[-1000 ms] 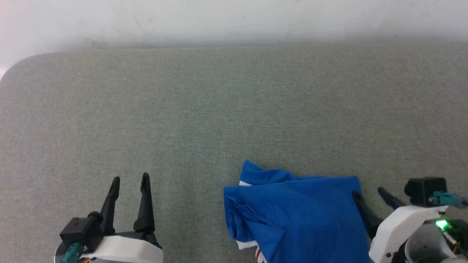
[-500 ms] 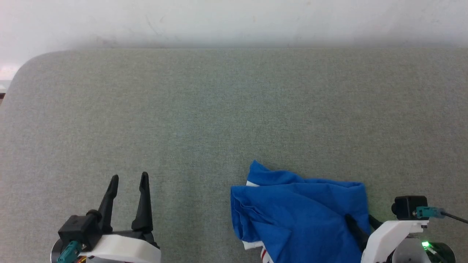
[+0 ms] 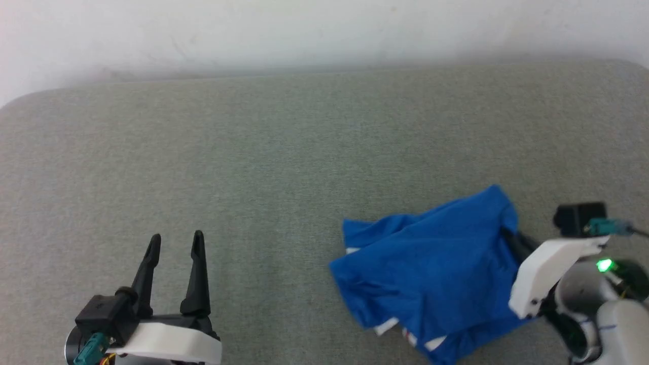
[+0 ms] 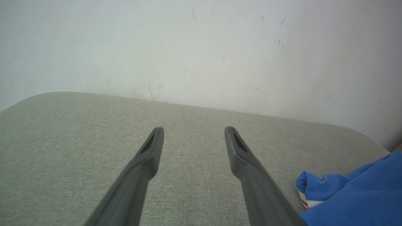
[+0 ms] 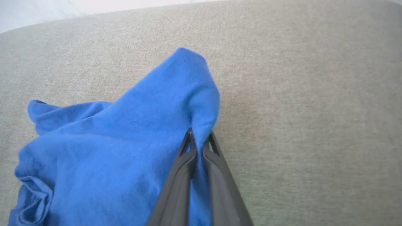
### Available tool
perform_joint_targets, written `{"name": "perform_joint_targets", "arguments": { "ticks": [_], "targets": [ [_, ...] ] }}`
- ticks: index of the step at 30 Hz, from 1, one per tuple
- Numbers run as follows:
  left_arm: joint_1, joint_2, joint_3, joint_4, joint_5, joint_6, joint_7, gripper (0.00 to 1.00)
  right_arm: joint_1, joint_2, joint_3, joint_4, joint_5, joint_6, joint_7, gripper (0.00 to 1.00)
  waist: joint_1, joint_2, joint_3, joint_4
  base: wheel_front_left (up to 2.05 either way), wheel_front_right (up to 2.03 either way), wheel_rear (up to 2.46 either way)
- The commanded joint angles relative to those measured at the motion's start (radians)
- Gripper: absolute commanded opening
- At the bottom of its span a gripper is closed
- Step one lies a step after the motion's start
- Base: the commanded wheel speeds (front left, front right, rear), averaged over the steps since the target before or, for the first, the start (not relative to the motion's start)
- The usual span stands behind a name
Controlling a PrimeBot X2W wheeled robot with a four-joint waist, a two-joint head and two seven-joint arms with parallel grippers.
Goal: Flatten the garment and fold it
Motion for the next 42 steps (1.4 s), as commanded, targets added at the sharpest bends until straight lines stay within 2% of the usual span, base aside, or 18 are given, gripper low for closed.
{"name": "perform_joint_targets", "arguments": {
  "ticks": [1,8,12,18,26,35,42],
  "targets": [
    [-0.014,0.005,0.001,-0.007,0.008,0.005,0.001,1.0,-0.028,-0.021,-0.005,-0.01,-0.006,-0.001,0.006,0.0,0.0,-0.0001,0.027,-0.037,0.0,0.0,0.0],
    [-0.081,0.016,-0.004,-0.031,0.035,0.01,0.008,1.0,-0.162,-0.18,-0.022,-0.027,-0.003,-0.001,0.071,0.0,0.0,-0.0001,0.11,-0.11,0.0,0.0,0.0],
    [-0.128,0.029,-0.007,-0.045,0.055,0.012,0.021,1.0,-0.251,-0.272,-0.028,-0.004,-0.001,-0.001,0.072,0.0,0.0,-0.0001,0.172,-0.147,0.0,0.0,0.0],
    [-0.196,0.047,0.004,-0.074,0.082,0.025,0.035,1.0,-0.383,-0.343,-0.052,0.079,-0.016,-0.001,0.046,0.0,0.0,-0.0001,0.28,-0.184,0.0,0.0,0.0],
    [-0.279,0.071,-0.009,-0.123,0.138,0.038,0.064,1.0,-0.483,-0.464,-0.079,0.215,-0.065,-0.001,-0.006,0.0,0.0,-0.0001,0.395,-0.188,0.0,0.0,0.0],
    [-0.316,0.077,-0.034,-0.144,0.17,0.043,0.083,1.0,-0.525,-0.556,-0.088,0.363,-0.157,-0.001,-0.098,0.0,0.0,-0.0001,0.434,-0.161,0.0,0.0,0.0],
    [-0.328,0.071,-0.039,-0.159,0.168,0.048,0.092,1.0,-0.565,-0.561,-0.072,0.448,-0.188,-0.001,-0.151,0.0,0.0,-0.0001,0.448,-0.149,0.0,0.0,0.0]
  ]
}}
